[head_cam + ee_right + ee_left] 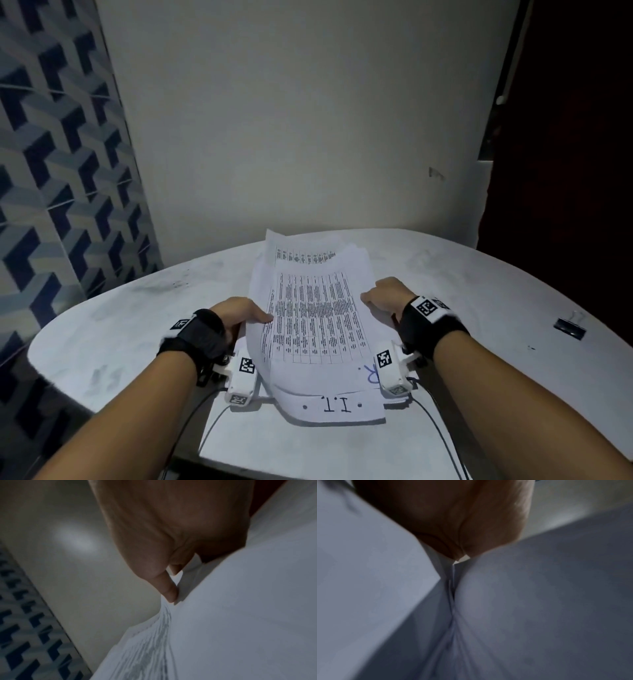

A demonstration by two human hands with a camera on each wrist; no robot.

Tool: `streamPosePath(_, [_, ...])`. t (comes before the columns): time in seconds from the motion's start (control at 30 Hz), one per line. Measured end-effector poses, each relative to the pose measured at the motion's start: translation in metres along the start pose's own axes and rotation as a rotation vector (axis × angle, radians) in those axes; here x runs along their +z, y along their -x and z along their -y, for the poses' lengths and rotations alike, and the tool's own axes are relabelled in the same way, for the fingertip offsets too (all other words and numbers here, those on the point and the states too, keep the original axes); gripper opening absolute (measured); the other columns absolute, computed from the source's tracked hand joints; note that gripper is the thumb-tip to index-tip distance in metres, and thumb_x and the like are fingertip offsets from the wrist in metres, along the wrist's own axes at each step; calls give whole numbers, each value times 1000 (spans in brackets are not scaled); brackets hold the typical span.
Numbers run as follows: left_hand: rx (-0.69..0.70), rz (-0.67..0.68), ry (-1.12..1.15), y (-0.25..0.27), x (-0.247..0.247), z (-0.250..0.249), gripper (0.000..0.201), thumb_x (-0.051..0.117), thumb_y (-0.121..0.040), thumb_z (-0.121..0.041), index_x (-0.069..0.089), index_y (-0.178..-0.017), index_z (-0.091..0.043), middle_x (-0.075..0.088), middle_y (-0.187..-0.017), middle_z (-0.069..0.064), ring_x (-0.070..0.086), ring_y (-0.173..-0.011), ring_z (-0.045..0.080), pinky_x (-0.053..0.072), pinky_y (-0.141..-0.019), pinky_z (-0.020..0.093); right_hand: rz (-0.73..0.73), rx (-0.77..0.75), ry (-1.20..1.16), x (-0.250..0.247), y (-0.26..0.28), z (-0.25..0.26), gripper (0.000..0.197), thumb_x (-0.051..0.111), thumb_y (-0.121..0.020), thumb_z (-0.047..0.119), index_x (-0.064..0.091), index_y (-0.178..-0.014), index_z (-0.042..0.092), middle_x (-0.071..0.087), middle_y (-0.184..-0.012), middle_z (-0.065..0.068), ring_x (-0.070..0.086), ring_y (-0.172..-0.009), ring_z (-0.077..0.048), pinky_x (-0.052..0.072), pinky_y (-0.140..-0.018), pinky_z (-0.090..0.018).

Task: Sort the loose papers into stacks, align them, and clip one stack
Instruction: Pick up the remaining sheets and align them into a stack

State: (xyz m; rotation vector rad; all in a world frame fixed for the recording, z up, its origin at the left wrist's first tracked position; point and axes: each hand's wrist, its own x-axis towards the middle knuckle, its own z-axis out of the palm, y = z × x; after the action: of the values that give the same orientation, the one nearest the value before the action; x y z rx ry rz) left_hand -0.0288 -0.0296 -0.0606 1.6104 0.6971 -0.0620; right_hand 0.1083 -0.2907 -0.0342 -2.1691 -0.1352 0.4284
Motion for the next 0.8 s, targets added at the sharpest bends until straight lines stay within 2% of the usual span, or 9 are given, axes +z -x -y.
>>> streamPosePath(0.07, [12, 11, -8, -3, 3, -1, 50, 82, -81, -9, 64, -123, 10, 72, -123, 21, 70, -110, 33, 53, -104, 41, -5, 15, 21, 3, 0, 0, 60, 60, -96, 14, 37, -148, -7, 54, -136, -24, 55, -124, -36, 43, -93, -31])
streamPosePath(0.17, [4, 46, 123, 2, 7, -8, 27, 68, -97, -18, 69, -119, -2, 72, -124, 13, 75, -91, 20, 60, -68, 23, 14, 27, 57, 6, -2, 0, 58, 61, -94, 12, 39, -144, -10, 53, -134, -26, 54, -121, -38, 45, -93, -34])
streamPosePath(0.23, [-23, 110, 119, 6, 7, -10, 32, 71, -94, -21, 72, -122, -5, 74, -123, 9, 74, -107, 24, 61, -76, 27, 53, 44, 26, 11, 2, 2, 60, 61, -97, 10, 34, -148, -8, 42, -150, -27, 45, -136, -39, 41, -92, -29])
streamPosePath(0.3, [21, 102, 0, 3, 3, -9, 34, 78, -87, -15, 72, -117, 0, 77, -114, 11, 74, -101, 26, 61, -77, 28, 68, 26, -22, 13, 5, 4, 59, 63, -97, 12, 36, -146, -8, 40, -153, -26, 43, -138, -37, 39, -91, -27])
streamPosePath(0.4, [81, 16, -132, -1, 1, -6, 46, 85, -72, 0, 71, -115, 0, 78, -104, 14, 76, -91, 32, 64, -80, 39, 91, 23, -65, 13, 2, 2, 64, 71, -92, 16, 39, -142, -10, 51, -142, -25, 53, -130, -35, 44, -102, -35])
streamPosePath(0.5, [195, 5, -47, 1, 1, -3, 53, 76, -66, 17, 70, -115, -3, 77, -106, 22, 72, -102, 44, 58, -91, 55, 167, 29, -219, 5, -5, -6, 60, 78, -86, 7, 49, -137, -7, 61, -128, -21, 64, -110, -23, 47, -90, -25])
streamPosePath(0.63, [394, 48, 58, 8, 2, -21, 63, 74, -64, 20, 65, -119, -10, 70, -116, 25, 68, -108, 43, 58, -79, 45, 178, -90, -478, -11, -5, -18, 39, 77, -84, 0, 66, -121, 5, 74, -106, -23, 71, -93, -26, 47, -108, -40])
streamPosePath(0.73, [520, 91, 117, 14, 3, -46, 59, 63, -75, 31, 61, -123, -3, 70, -114, 25, 69, -96, 38, 58, -72, 42, 277, -110, -743, -27, 2, -15, 37, 78, -84, 11, 73, -121, 7, 76, -120, -8, 72, -109, -31, 60, -89, -48])
streamPosePath(0.8, [599, 41, 89, 22, 9, -67, 59, 68, -73, 28, 61, -120, -7, 71, -104, 26, 68, -84, 35, 58, -66, 41, 277, -129, -793, -40, 5, -4, 35, 77, -86, 15, 74, -120, 8, 76, -120, -4, 72, -110, -28, 62, -78, -41])
